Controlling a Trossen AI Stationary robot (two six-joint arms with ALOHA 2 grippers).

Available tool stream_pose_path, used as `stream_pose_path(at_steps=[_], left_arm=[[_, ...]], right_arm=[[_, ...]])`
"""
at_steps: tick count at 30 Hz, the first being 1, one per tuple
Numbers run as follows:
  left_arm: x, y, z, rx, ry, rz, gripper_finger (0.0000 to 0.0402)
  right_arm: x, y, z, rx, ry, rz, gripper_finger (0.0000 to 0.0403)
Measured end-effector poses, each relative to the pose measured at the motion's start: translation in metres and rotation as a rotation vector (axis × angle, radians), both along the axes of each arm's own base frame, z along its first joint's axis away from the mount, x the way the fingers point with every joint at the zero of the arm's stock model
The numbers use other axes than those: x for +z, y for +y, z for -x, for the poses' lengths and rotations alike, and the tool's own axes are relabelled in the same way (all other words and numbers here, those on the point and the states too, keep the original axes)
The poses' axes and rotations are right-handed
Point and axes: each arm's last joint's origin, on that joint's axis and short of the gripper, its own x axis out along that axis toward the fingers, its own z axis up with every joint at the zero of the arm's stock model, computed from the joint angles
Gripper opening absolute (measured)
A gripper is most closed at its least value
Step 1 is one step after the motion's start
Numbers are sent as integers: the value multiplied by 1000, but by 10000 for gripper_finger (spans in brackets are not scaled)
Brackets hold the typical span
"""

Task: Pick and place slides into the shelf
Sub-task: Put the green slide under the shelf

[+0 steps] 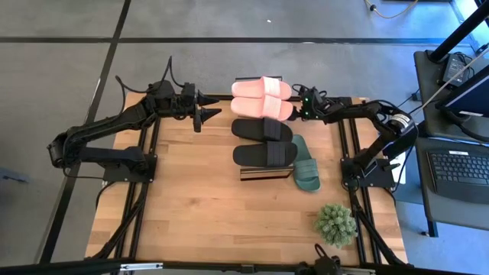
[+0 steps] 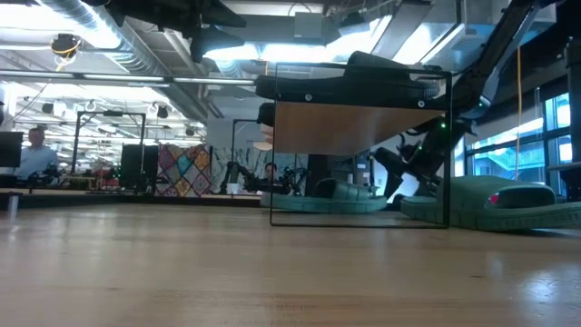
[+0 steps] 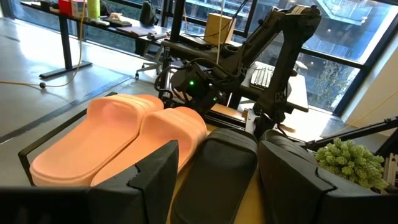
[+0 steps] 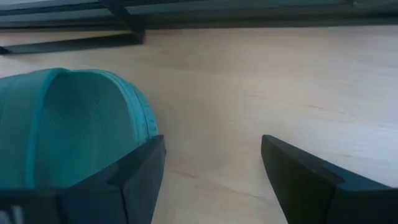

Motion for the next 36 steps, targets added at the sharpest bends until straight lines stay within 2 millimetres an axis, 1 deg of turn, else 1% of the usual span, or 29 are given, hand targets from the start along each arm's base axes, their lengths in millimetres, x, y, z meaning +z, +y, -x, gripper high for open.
stream_pose_path(at_steps=[4, 10, 15, 18, 22, 28, 32, 36], left_arm=[[0, 0, 0, 1, 0, 1, 212], [0, 0, 0, 1, 2, 4, 212], [0, 0, 0, 1, 3, 4, 212], [0, 0, 0, 1, 4, 5, 212], [-1, 0, 0, 1, 9, 9, 212], [-2, 0, 0, 1, 14, 9, 212], [-2, 0, 0, 1, 14, 9, 212], [-2, 0, 0, 1, 14, 8, 212]], right_arm=[[1, -1, -1, 0, -2, 1, 266], [0, -1, 3, -20, 18, -23, 266], [1, -4, 7, -73, -3, -39, 266], [6, -6, 12, -115, 13, -18, 266], [22, -6, 22, -159, 20, 22, 266], [59, 2, 31, -129, -33, 135, 266], [84, 15, 38, -103, -64, 202, 266], [108, 34, 44, -46, -109, 243, 266]])
